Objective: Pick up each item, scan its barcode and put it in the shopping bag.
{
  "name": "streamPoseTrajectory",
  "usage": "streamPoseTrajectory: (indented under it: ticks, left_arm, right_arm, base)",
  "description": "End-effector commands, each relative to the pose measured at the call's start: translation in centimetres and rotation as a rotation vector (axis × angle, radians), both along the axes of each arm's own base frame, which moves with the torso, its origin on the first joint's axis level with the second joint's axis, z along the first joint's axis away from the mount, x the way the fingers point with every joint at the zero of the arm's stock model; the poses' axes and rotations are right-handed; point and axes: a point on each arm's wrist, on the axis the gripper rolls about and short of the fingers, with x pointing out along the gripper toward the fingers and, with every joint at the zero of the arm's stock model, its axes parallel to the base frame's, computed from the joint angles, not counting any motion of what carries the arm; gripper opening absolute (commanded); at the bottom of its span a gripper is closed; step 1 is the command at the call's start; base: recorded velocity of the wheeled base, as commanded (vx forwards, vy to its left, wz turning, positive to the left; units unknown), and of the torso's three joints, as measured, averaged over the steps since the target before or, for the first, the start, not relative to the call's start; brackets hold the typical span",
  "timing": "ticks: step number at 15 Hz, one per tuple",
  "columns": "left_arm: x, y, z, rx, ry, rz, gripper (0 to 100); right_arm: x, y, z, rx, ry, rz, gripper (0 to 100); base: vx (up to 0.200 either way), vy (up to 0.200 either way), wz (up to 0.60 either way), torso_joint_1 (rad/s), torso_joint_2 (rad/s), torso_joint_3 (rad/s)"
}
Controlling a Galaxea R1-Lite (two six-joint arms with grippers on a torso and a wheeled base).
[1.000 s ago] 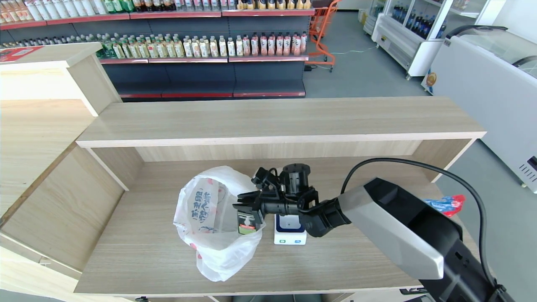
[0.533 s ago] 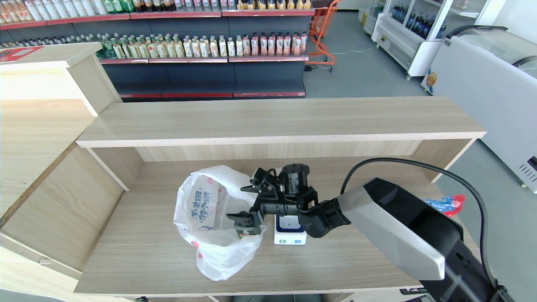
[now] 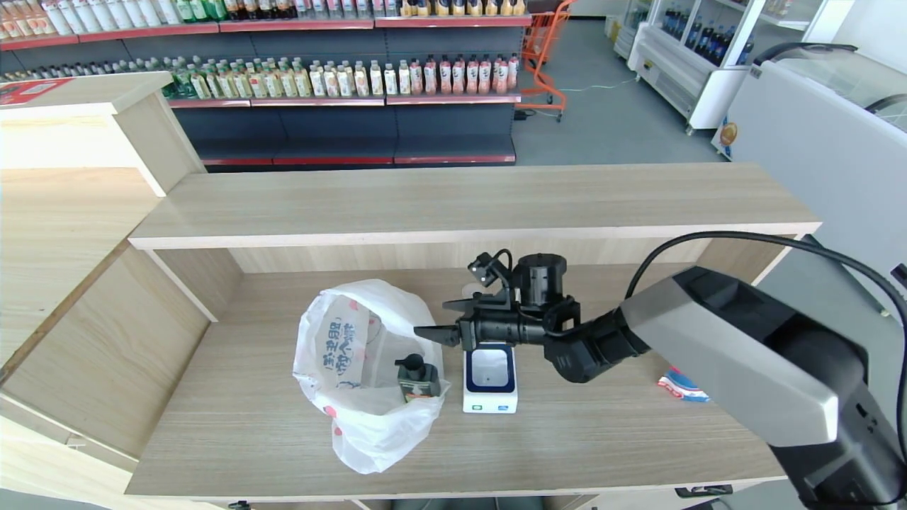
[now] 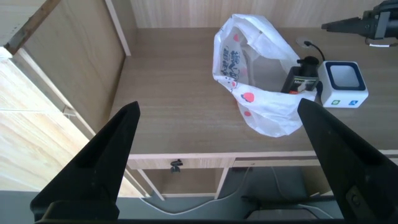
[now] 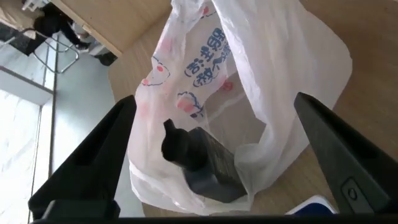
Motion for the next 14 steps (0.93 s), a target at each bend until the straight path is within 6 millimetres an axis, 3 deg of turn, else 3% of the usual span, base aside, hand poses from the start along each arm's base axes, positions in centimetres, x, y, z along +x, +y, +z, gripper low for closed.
streamPoseTrajectory:
  ticks: [1, 4, 5, 6, 7, 8, 11, 12, 13, 14]
  left_arm:
    - [0.0, 0.0, 0.0, 0.000, -0.001, 0.000, 100]
    - [0.0, 0.0, 0.0, 0.000, -0.001, 0.000, 100]
    - [0.0, 0.0, 0.0, 0.000, -0.001, 0.000, 100]
    - [0.0, 0.0, 0.0, 0.000, 0.001, 0.000, 100]
    - [0.0, 0.0, 0.0, 0.000, -0.001, 0.000, 100]
    - [0.0, 0.0, 0.0, 0.000, -0.001, 0.000, 100]
    - [0.0, 0.0, 0.0, 0.000, 0.001, 0.000, 100]
    - [0.0, 0.0, 0.0, 0.000, -0.001, 0.000, 100]
    - [0.0, 0.0, 0.0, 0.002, -0.001, 0.000, 100]
    - [0.0, 0.0, 0.0, 0.000, 0.001, 0.000, 100]
  right_arm:
    - [-0.2, -5.3, 3.9, 0.030, 0.032, -0.109, 100]
    - [-3.5, -12.2, 9.1, 0.059, 0.059, -0.313, 100]
    - [-6.6, -15.4, 11.2, 0.057, 0.040, -0.411, 100]
    - [-8.9, -17.3, 12.1, 0.053, 0.033, -0.459, 100]
    - [-13.0, -20.0, 13.0, 0.042, 0.035, -0.525, 100]
    - [-16.4, -21.7, 13.0, 0.007, 0.034, -0.599, 100]
    - [-23.9, -24.5, 11.7, -0.066, -0.011, -0.915, 100]
    - [-25.6, -24.7, 11.4, -0.062, -0.021, -0.933, 100]
    - [-28.9, -25.3, 10.5, -0.056, -0.052, -0.958, 100]
    - [-30.7, -25.5, 10.0, -0.045, -0.073, -0.965, 100]
  base:
    - [0.000, 0.000, 0.00, 0.000, 0.00, 0.000]
    - [0.000, 0.000, 0.00, 0.000, 0.00, 0.000]
    - [0.000, 0.000, 0.00, 0.000, 0.00, 0.000]
    - [0.000, 0.000, 0.00, 0.000, 0.00, 0.000]
    - [0.000, 0.000, 0.00, 0.000, 0.00, 0.000]
    - [0.000, 0.000, 0.00, 0.000, 0.00, 0.000]
    - [0.000, 0.000, 0.00, 0.000, 0.00, 0.000]
    - [0.000, 0.000, 0.00, 0.000, 0.00, 0.000]
    - [0.000, 0.000, 0.00, 0.000, 0.00, 0.000]
    - [0.000, 0.000, 0.00, 0.000, 0.00, 0.000]
